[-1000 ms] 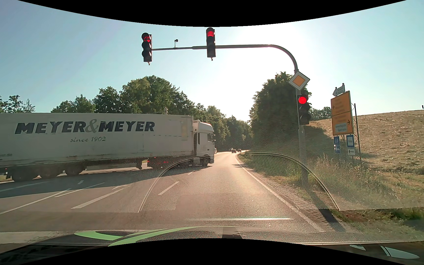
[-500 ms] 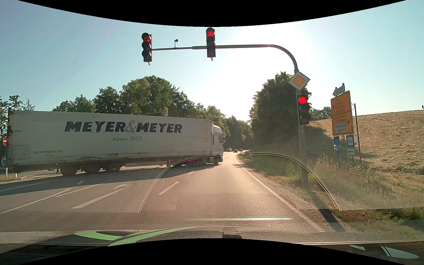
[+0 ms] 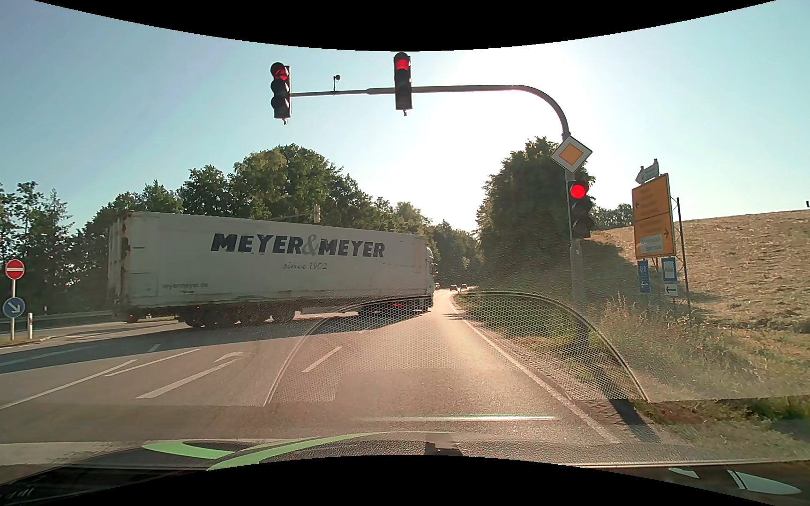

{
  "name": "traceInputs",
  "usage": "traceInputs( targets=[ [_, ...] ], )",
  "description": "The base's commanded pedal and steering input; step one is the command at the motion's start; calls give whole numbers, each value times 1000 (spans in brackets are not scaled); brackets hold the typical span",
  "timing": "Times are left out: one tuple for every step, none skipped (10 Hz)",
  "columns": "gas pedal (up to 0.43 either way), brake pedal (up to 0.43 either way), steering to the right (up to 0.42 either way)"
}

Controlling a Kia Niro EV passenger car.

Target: Follow the waypoints while adhering to traffic rules and regulations

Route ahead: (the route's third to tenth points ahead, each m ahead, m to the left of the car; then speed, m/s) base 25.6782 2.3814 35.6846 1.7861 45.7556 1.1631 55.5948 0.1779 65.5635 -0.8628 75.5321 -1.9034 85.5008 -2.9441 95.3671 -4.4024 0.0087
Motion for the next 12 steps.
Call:
traceInputs(
  targets=[
    [0,274,5],
    [0,274,4],
    [0,274,4],
    [0,268,4],
    [0,274,4],
    [0,274,4],
    [0,274,4],
    [0,274,4],
    [0,268,4],
    [0,274,5],
    [0,274,4],
    [0,274,4]
  ],
)
